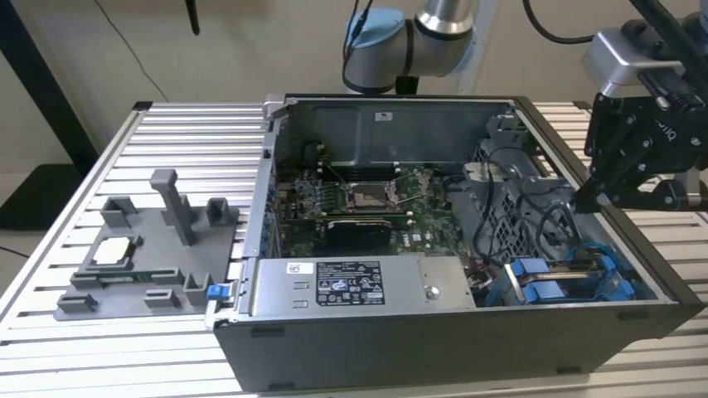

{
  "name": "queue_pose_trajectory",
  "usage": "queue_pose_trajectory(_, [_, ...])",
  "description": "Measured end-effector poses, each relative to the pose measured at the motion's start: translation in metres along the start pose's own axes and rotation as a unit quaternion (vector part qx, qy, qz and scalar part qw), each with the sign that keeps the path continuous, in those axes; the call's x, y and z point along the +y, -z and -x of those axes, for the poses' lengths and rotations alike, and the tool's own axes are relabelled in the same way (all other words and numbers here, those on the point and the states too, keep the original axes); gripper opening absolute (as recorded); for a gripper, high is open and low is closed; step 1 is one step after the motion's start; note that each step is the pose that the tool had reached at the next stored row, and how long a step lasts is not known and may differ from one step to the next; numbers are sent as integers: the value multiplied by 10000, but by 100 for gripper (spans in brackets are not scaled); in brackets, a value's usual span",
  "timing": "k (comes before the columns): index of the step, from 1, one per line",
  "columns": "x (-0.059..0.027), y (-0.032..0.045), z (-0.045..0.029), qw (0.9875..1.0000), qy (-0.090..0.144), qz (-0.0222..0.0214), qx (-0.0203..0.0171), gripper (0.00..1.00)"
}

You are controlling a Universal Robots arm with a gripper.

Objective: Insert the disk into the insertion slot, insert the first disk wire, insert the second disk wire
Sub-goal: 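Insert the second disk wire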

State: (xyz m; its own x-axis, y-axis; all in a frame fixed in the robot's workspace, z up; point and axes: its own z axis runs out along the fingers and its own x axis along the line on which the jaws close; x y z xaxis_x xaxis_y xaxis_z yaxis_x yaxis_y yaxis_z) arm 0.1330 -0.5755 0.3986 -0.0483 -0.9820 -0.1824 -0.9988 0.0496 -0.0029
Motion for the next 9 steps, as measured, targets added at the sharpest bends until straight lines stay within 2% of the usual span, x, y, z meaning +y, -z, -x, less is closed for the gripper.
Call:
queue_pose_trajectory(4, [90, 3, -11, 10000, 4, -26, -2, 0])
queue_pose_trajectory(9, [135, 8, -37, 10000, 8, -43, -10, 0])
